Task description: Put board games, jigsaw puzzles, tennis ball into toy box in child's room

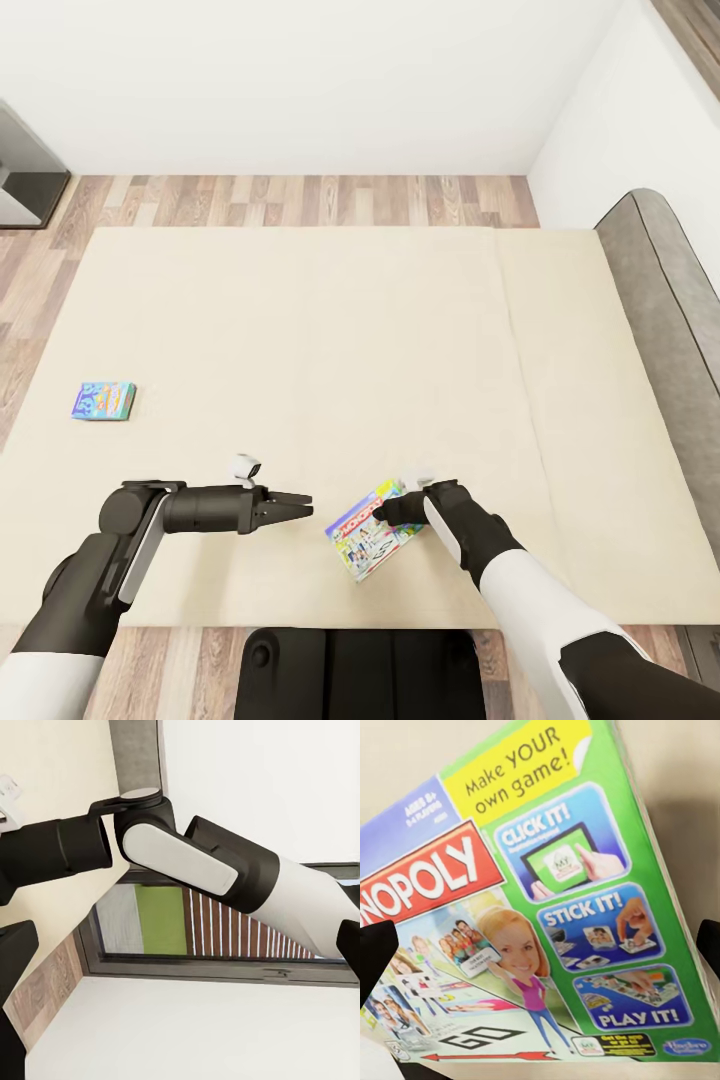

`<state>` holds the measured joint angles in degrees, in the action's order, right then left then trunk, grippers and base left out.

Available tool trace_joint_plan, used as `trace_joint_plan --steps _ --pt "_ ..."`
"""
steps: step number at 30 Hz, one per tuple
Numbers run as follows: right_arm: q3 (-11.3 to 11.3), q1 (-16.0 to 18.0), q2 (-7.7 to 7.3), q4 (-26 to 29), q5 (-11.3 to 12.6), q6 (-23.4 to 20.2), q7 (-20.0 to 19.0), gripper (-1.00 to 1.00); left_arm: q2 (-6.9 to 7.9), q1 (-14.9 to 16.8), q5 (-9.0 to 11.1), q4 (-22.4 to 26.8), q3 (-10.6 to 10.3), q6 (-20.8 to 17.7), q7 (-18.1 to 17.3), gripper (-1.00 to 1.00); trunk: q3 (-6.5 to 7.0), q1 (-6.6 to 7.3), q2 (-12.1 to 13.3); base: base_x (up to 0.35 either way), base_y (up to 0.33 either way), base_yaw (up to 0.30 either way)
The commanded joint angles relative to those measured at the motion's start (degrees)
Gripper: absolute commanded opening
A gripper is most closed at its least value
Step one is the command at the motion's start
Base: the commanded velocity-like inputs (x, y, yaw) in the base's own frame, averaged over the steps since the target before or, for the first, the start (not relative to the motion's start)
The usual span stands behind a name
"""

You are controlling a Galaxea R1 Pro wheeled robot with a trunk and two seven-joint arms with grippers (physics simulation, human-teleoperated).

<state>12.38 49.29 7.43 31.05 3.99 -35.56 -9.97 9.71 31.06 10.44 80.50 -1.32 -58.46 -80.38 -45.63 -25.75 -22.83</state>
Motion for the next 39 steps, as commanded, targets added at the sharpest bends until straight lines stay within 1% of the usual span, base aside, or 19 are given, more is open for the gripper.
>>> trace_joint_plan --steps 1,39 --pt "0.19 0.02 -0.04 0.07 0.40 -0.29 0.13 1.00 0.05 0.00 0.19 0.01 -0.08 -0.60 -0.04 1.00 -0.06 -0.03 -0.09 0.000 0.000 0.000" --pt "0.17 0.02 0.02 0.07 0.66 -0.38 0.09 1.00 0.05 0.00 0.19 0.01 -0.08 -0.60 -0.04 1.00 -0.06 -0.03 -0.09 0.000 0.012 0.000"
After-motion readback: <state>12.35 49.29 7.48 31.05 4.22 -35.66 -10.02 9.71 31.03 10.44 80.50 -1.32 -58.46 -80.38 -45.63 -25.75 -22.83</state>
